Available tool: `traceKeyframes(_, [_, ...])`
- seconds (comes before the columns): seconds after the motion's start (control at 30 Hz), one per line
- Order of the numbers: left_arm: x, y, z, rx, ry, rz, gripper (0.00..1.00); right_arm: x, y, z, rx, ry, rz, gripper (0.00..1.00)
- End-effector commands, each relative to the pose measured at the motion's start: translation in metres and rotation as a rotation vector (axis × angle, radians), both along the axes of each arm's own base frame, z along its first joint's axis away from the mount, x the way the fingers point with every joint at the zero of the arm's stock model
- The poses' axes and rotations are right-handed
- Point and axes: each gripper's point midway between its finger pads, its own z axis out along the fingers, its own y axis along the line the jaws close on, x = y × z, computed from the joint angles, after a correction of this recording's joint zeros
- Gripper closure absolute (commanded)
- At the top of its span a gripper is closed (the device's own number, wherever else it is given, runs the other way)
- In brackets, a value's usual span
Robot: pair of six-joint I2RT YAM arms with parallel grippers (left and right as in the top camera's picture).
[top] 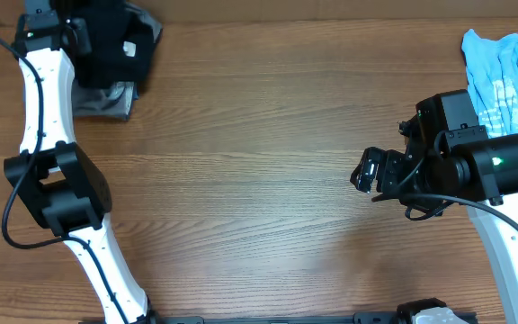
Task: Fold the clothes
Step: 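Lower the black shirt onto the grey shirt and open the left gripper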
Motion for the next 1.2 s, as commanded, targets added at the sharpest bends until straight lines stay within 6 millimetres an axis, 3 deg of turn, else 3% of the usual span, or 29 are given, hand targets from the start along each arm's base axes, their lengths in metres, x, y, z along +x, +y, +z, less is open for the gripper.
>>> traceKeyframes(0.0, [-0.004,0.038,0.012,0.076,-0.025,0.076,0.96,0.003,0.0,0.003,-0.003,-0.015,-0.003,0.0])
traceKeyframes(0.13, [-0.003,0.051,0.014,0.081,-0.05,0.095,0.96,0.003,0.0,0.002,-0.003,-0.004,-0.012,0.0])
traceKeyframes(0.27, [-0.002,0.057,0.001,0.078,-0.035,0.103,0.94,0.004,0.001,-0.001,-0.004,0.01,-0.017,0.0])
traceKeyframes(0.5, [0.004,0.061,-0.052,0.061,0.033,0.104,0.76,0.003,0.0,-0.006,-0.01,0.046,-0.021,0.0])
traceKeyframes(0.57, [0.004,0.064,-0.063,0.061,0.045,0.111,0.54,0.003,0.0,-0.006,-0.01,0.048,-0.023,0.0])
traceKeyframes(0.6, [0.003,0.065,-0.065,0.06,0.05,0.112,0.3,0.003,0.0,-0.006,-0.01,0.047,-0.023,0.0])
traceKeyframes(0.7, [0.002,0.068,-0.068,0.076,0.058,0.13,0.11,0.003,0.0,-0.006,-0.01,0.047,-0.023,0.0])
traceKeyframes(0.73, [0.0,0.072,-0.065,0.091,0.056,0.145,0.0,0.003,0.0,-0.006,-0.01,0.047,-0.023,0.0])
traceKeyframes(0.9, [-0.006,0.079,-0.027,0.179,0.023,0.219,0.0,0.003,0.0,-0.006,-0.011,0.047,-0.023,0.0])
traceKeyframes(0.97, [-0.005,0.074,-0.007,0.176,-0.018,0.224,0.0,0.003,0.0,-0.006,-0.011,0.047,-0.022,0.0])
traceKeyframes(1.03, [-0.005,0.064,0.028,0.137,-0.115,0.259,0.0,0.003,0.0,-0.006,-0.011,0.047,-0.022,0.0])
traceKeyframes(1.17, [-0.008,0.047,0.067,0.079,-0.223,0.293,0.0,0.003,0.0,-0.006,-0.012,0.046,-0.019,0.0])
